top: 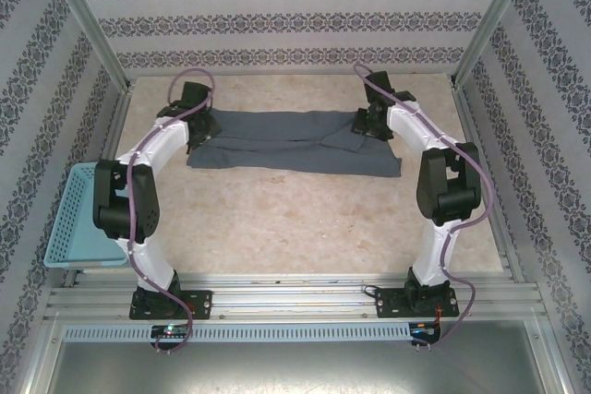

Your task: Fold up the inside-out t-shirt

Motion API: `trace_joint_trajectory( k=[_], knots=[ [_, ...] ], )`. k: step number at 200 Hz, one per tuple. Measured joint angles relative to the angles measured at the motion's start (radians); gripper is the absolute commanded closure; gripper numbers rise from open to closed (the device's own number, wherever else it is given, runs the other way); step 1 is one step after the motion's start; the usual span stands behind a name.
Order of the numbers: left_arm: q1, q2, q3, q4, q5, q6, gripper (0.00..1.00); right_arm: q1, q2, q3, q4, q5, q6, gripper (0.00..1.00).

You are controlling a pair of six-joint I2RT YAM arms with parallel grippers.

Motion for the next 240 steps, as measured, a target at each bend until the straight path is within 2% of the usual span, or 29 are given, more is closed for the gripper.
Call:
trace_joint_trajectory(
  k=[30,74,126,154,183,203,240],
  knots=[
    [-0.045,0.098,0.003,0.022,0.043,0.026,0.54,0.019,0.031,-0.029,0.04,-0.06,0.038,0.44],
    [0.002,0.291,0.124,0.011,0.038,0.064,0.5,-0.046,0.128,-0.029,0.08,-0.103,0.102,0.42],
    [0.082,0.336,0.212,-0.01,0.037,0.076,0.41,-0.124,0.17,0.008,0.093,-0.137,0.127,0.4],
    [0.089,0.328,0.221,-0.039,0.031,0.078,0.35,-0.128,0.161,0.02,0.082,-0.098,0.116,0.32],
    [0.054,0.255,0.185,-0.042,0.035,0.084,0.31,-0.1,0.079,-0.039,0.076,-0.065,0.092,0.3],
    [0.006,0.212,0.181,-0.03,0.05,0.091,0.3,-0.046,0.013,-0.076,0.076,-0.059,0.089,0.29],
    [-0.055,0.246,0.193,0.008,0.099,0.106,0.3,0.068,0.002,-0.098,0.091,-0.078,0.092,0.29]
  ],
)
